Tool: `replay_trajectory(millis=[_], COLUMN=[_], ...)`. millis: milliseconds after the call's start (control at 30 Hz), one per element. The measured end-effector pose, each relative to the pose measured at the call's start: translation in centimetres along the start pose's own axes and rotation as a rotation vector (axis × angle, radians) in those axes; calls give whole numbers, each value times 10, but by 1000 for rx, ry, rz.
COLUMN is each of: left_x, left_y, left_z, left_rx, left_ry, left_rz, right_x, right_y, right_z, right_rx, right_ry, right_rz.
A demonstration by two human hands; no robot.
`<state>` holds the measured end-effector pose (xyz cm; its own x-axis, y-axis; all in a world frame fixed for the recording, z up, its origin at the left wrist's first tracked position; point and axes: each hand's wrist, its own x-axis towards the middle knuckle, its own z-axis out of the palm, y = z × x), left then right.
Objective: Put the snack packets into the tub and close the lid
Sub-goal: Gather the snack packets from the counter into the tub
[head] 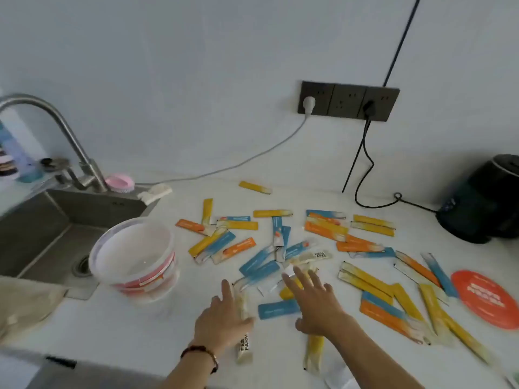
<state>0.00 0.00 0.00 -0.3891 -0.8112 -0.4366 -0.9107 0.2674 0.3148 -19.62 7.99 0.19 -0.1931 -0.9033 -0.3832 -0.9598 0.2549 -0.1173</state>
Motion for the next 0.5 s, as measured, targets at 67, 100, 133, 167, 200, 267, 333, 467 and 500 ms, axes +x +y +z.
replay_trajectory(millis=[67,100,133,167,200,267,333,467,500], left_x=[19,28,36,44,52,64,70,72,76], left_y=[9,12,14,16,19,24,25,28,30], left_z=[5,7,5,5,5,3,-3,-16,-17], left_rx=[-73,-83,-87,-91,-119,-162,-104,19,32], left_ry=[25,49,79,87,83,77,98,340,399], left_rz=[-45,-65,-79,-82,-88,-104,-93,-34,14], right_x=[21,31,41,48,54,61,65,67,67], right_y=[11,15,16,15,16,21,28,32,31], right_z=[-2,-3,-3,-2,3,7,9,7,6], right_rx=[-59,-109,-144,-178,-191,-140,-53,32,35], right_ry=[-42,-44,-9,14,44,100,120,104,98], right_rz=[-94,-145,-187,-222,-252,-253,-236,-173,-160])
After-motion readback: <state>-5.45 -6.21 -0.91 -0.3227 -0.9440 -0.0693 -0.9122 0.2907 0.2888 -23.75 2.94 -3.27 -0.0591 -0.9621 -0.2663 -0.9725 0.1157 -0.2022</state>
